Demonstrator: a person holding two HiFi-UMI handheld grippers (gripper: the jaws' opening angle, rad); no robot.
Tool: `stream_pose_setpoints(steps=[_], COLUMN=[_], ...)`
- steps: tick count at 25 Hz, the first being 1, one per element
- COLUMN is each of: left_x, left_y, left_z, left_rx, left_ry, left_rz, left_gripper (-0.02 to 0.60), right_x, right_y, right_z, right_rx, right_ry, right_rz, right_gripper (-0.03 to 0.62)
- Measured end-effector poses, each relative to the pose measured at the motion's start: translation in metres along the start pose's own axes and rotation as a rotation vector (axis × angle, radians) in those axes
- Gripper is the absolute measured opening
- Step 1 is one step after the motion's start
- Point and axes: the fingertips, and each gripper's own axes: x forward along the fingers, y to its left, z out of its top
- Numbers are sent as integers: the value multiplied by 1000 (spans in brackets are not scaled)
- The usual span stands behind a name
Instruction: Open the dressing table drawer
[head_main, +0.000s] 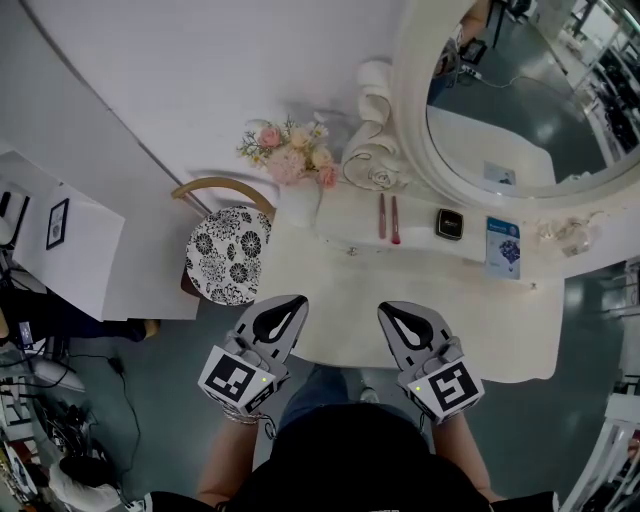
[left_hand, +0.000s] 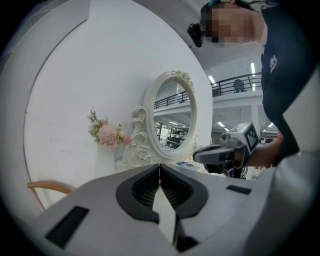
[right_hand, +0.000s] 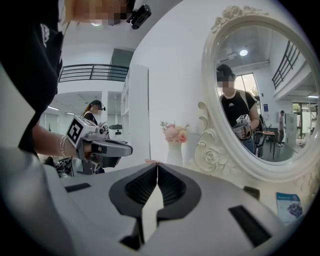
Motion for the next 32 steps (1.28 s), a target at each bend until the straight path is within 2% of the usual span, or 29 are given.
stream_pose_setpoints(steps=[14, 20, 32], left_x=[10, 11, 17], left_y=[34, 46, 63], left_z=[-15, -21, -35], left_rx=[-11, -6, -32], left_ry=[39, 50, 54], left_rz=[-69, -89, -96], left_gripper=[18, 18, 18], right_x=[37, 53, 78], right_y=[-4, -3, -11], right_z=[-9, -8, -23], right_rx=[41, 57, 64], right_ry=[61, 51, 83], right_rz=[-54, -68, -92], right_gripper=[20, 20, 20])
